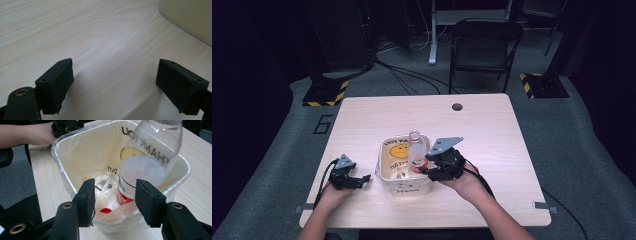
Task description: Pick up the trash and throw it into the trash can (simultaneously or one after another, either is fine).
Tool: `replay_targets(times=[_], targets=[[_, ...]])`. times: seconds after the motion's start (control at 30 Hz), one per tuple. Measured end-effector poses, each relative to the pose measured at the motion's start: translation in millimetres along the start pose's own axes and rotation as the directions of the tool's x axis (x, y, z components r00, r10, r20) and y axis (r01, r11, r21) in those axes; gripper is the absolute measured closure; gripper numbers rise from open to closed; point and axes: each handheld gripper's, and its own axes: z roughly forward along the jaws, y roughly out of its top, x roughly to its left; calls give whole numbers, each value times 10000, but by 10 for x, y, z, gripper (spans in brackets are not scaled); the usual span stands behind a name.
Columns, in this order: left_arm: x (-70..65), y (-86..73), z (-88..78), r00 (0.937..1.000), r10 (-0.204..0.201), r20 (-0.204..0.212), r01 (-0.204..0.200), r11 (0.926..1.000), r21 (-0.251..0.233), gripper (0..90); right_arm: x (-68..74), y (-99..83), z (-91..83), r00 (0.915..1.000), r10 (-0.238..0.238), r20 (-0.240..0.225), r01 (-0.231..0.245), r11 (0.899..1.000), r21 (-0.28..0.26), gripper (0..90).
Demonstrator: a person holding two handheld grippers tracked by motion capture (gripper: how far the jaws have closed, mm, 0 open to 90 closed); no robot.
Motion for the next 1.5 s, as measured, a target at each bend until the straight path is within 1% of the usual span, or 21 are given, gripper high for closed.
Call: replay_targets(times=[0.1, 0.13, 0.17, 0.23, 0.3, 0.37, 0.4, 0.5, 0.57, 0.67, 0.83, 0.87, 0.9, 1.0, 1.03, 1.07, 1.1, 1.3, 1.33, 1.37, 1.5], targets=[[0, -1, -1, 10000, -3, 4, 3, 10000, 4, 145, -26, -22, -34, 10000, -6, 87, 6, 10000, -39, 496], [-2, -6, -4, 10000, -9, 18, 9, 10000, -20, 144, -57, -47, -65, 9998, 153, 163, -151, 9999, -80, 489], [-2, -6, -4, 10000, -9, 18, 9, 10000, -20, 144, -57, -47, -65, 9998, 153, 163, -151, 9999, -80, 489], [-3, -11, -8, 10000, -3, 6, 3, 10000, -34, 144, -112, -82, -109, 9991, 316, 289, -311, 9994, -157, 483], [-9, -14, -9, 10000, -81, 31, 81, 10000, -48, 144, -133, -94, -121, 9988, 361, 336, -354, 9991, -215, 477], [-6, -10, -21, 10000, -51, 66, 50, 10000, 85, 144, -173, -121, -146, 9980, 462, 434, -451, 9986, -273, 474], [-8, -13, -18, 10000, -58, 36, 58, 10000, 38, 145, -196, -135, -159, 9977, 475, 489, -461, 9985, -303, 472], [-7, -13, -19, 10000, -34, 34, 34, 10000, 41, 145, -271, -212, -214, 9945, 736, 742, -714, 9969, -326, 458], [-6, -12, -19, 10000, -35, 36, 35, 10000, 44, 144, -287, -236, -228, 9933, 838, 796, -815, 9962, -323, 456], [-6, -12, -19, 10000, -36, 35, 36, 10000, 43, 145, -345, -334, -278, 9894, 1026, 1027, -997, 9945, -324, 451], [-5, -11, -20, 10000, -34, 45, 34, 10000, 61, 145, -391, -428, -313, 9868, 1095, 1196, -1061, 9938, -345, 444], [-6, -12, -18, 10000, -37, 33, 37, 10000, 44, 145, -408, -474, -327, 9849, 1157, 1285, -1119, 9931, -361, 441], [-6, -12, -18, 10000, -37, 33, 37, 10000, 44, 144, -408, -474, -327, 9849, 1157, 1285, -1119, 9931, -361, 441], [-5, -10, -21, 10000, -28, 56, 28, 10000, 81, 145, -446, -564, -354, 9800, 1388, 1426, -1337, 9900, -452, 429], [-5, -10, -21, 10000, -28, 56, 28, 10000, 81, 144, -446, -564, -354, 9800, 1388, 1426, -1337, 9900, -452, 429], [-4, -10, -21, 10000, -26, 60, 26, 10000, 86, 145, -460, -613, -368, 9763, 1571, 1486, -1509, 9872, -522, 426], [-4, -10, -21, 10000, -26, 60, 26, 10000, 86, 145, -460, -613, -368, 9763, 1571, 1486, -1509, 9872, -522, 426], [-7, -11, -19, 10000, -55, 49, 55, 10000, 68, 145, -499, -773, -386, 9674, 1962, 1601, -1853, 9794, -807, 418], [-7, -11, -20, 10000, -54, 60, 53, 10000, 76, 144, -508, -824, -386, 9648, 2034, 1669, -1923, 9780, -807, 417], [-6, -11, -21, 10000, -48, 60, 47, 10000, 84, 144, -508, -824, -386, 9648, 2034, 1669, -1923, 9780, -807, 417], [-7, -11, -21, 10000, -50, 62, 50, 10000, 81, 145, -536, -921, -386, 9597, 2161, 1800, -2056, 9757, -753, 415]])
